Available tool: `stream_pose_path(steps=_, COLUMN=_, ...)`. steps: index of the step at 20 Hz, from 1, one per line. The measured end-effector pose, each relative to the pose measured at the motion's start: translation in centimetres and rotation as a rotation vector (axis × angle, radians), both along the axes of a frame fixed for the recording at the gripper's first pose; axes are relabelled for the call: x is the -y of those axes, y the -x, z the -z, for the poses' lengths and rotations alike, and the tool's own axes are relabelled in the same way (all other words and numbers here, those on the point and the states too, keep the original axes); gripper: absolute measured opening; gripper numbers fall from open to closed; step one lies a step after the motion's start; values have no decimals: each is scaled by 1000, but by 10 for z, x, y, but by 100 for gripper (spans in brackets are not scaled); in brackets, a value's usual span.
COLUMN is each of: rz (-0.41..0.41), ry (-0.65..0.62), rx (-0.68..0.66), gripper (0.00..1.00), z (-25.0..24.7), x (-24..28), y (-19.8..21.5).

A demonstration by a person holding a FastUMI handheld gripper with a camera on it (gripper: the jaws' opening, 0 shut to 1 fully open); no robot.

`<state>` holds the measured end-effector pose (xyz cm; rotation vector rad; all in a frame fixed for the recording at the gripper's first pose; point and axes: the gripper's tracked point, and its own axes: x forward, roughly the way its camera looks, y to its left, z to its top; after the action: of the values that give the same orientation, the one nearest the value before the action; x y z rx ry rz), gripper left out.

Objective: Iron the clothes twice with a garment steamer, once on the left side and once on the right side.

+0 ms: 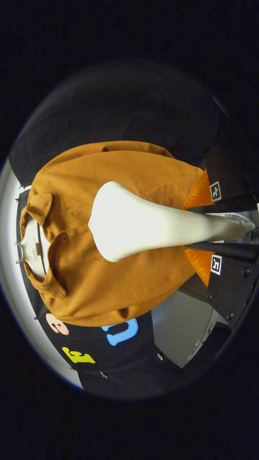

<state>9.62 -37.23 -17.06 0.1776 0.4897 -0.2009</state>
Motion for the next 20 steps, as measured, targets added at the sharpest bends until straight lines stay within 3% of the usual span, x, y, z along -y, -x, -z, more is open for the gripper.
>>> stream_pose_path(steps=7, rz=5, ry=36, rx=99, gripper=38, z=-47, x=47, y=-34)
stream_pose_path(steps=12, rz=-16, ry=-42, rx=70, gripper=38, z=-25, x=63, y=-54)
stream_pose_path(steps=20, rz=-12, ry=-100, rx=-34, gripper=38, z=37, x=71, y=-46)
